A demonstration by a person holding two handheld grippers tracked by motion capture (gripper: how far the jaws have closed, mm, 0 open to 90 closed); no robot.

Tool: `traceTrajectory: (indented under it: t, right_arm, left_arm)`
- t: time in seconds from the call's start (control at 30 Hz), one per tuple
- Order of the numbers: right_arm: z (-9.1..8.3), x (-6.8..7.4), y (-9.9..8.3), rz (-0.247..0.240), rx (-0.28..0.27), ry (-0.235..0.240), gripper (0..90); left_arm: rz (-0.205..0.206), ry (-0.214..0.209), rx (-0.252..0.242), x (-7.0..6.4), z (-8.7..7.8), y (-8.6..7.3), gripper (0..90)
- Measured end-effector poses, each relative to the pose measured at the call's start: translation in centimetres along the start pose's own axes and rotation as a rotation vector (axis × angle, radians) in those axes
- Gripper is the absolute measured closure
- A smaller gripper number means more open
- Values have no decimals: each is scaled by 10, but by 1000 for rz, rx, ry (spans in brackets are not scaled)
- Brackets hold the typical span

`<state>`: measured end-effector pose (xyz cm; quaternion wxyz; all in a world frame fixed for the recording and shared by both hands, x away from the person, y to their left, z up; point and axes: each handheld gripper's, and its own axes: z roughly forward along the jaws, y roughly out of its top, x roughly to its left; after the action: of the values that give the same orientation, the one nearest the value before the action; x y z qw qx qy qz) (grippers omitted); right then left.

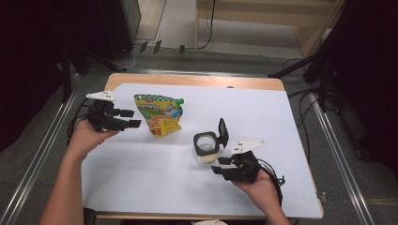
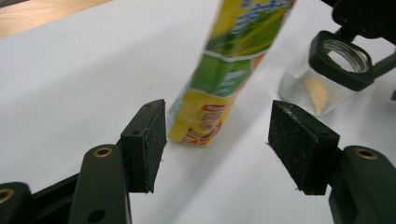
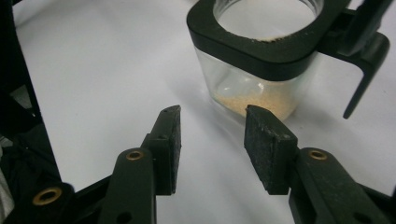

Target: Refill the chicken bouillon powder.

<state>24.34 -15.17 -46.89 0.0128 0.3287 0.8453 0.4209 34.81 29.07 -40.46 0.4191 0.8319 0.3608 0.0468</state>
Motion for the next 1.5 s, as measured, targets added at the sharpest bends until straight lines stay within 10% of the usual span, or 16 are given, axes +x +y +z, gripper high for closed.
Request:
traceTrajectory:
  t: [0.77,1.07,1.5]
  right_arm:
    - [1,33,13,-75,-22,37,566]
    - [26,51,46,-171,12,54,550]
    - [65,62,62,-177,-1,102,533]
  left_arm:
    - [79,-96,-6,5,19,29,429]
    - [111,-126,37,4,39,34,487]
    - [124,-74,-1,5,42,25,632]
